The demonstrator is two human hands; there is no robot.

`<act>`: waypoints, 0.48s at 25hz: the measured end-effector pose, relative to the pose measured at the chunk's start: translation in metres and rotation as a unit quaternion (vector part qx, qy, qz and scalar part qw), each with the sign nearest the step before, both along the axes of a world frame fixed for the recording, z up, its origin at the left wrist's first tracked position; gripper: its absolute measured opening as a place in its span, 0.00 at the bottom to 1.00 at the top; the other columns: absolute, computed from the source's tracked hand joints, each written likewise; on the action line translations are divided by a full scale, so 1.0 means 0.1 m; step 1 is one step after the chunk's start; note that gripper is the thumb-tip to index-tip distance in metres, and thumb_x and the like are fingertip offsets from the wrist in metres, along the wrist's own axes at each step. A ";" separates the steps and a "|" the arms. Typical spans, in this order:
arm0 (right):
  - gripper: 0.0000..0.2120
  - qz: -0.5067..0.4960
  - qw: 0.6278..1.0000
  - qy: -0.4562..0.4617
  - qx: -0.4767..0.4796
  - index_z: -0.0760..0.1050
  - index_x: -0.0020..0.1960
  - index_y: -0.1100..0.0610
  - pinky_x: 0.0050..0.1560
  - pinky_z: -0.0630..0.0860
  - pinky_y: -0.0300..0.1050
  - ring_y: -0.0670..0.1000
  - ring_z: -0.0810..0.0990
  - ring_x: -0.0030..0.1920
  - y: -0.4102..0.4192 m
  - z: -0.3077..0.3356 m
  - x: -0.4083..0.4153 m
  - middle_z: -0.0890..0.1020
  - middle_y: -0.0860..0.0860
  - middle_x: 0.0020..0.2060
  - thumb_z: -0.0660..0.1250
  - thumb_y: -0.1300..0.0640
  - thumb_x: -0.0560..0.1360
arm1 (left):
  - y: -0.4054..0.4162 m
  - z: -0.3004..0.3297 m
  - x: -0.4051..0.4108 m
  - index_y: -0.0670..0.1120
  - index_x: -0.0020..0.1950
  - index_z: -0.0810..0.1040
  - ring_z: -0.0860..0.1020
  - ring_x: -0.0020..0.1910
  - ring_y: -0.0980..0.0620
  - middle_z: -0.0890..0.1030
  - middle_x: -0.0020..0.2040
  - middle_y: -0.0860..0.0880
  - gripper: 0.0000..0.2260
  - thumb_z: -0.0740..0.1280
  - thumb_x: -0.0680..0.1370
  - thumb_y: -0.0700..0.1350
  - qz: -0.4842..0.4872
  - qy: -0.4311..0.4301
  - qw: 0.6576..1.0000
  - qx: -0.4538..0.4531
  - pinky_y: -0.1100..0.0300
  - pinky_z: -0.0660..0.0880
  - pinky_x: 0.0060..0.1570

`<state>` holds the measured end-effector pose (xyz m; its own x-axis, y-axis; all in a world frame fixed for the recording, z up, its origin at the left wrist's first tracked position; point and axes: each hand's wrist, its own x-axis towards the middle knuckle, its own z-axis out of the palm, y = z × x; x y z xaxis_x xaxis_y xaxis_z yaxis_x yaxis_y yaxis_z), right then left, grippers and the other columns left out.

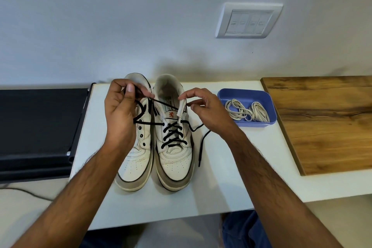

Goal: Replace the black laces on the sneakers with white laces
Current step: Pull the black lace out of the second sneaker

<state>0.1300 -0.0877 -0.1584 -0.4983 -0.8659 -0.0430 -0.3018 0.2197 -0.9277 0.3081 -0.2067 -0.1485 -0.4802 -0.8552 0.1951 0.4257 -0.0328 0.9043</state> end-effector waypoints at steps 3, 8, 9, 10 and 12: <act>0.25 0.001 1.000 0.001 0.004 0.81 0.53 0.43 0.52 0.73 0.27 0.45 0.80 0.57 0.01 0.00 0.00 0.78 0.47 0.60 0.59 0.73 0.77 | 0.02 0.02 -0.01 0.44 0.49 0.69 0.71 0.36 0.50 0.72 0.34 0.50 0.06 0.56 0.85 0.38 0.001 -0.001 1.000 -0.012 0.57 0.74 0.48; 0.25 -0.005 1.000 0.005 0.001 0.82 0.53 0.46 0.51 0.72 0.27 0.43 0.80 0.56 0.00 0.01 -0.01 0.79 0.48 0.59 0.59 0.74 0.76 | -0.10 0.11 0.09 0.46 0.50 0.70 0.65 0.28 0.56 0.68 0.32 0.53 0.07 0.57 0.86 0.41 0.073 -0.018 0.997 0.011 0.56 0.76 0.43; 0.25 -0.006 1.000 0.006 0.001 0.82 0.53 0.47 0.51 0.72 0.27 0.43 0.80 0.55 0.00 0.01 -0.01 0.79 0.48 0.59 0.59 0.74 0.76 | -0.17 0.13 0.15 0.46 0.49 0.71 0.65 0.28 0.56 0.68 0.31 0.53 0.07 0.58 0.86 0.41 0.073 -0.044 0.996 -0.014 0.56 0.77 0.40; 0.24 -0.006 1.000 0.006 0.001 0.82 0.53 0.47 0.51 0.72 0.27 0.43 0.80 0.55 0.00 0.01 0.00 0.79 0.48 0.59 0.59 0.74 0.76 | -0.20 0.16 0.21 0.47 0.47 0.73 0.66 0.28 0.55 0.69 0.30 0.51 0.08 0.60 0.85 0.42 0.055 -0.082 0.994 -0.050 0.57 0.75 0.36; 0.24 -0.006 1.000 0.007 0.000 0.82 0.53 0.48 0.51 0.72 0.27 0.44 0.80 0.55 0.00 0.02 0.01 0.78 0.48 0.59 0.59 0.74 0.75 | -0.19 0.19 0.31 0.48 0.38 0.78 0.69 0.26 0.50 0.72 0.28 0.43 0.14 0.63 0.83 0.47 -0.007 -0.193 0.973 -0.128 0.59 0.69 0.28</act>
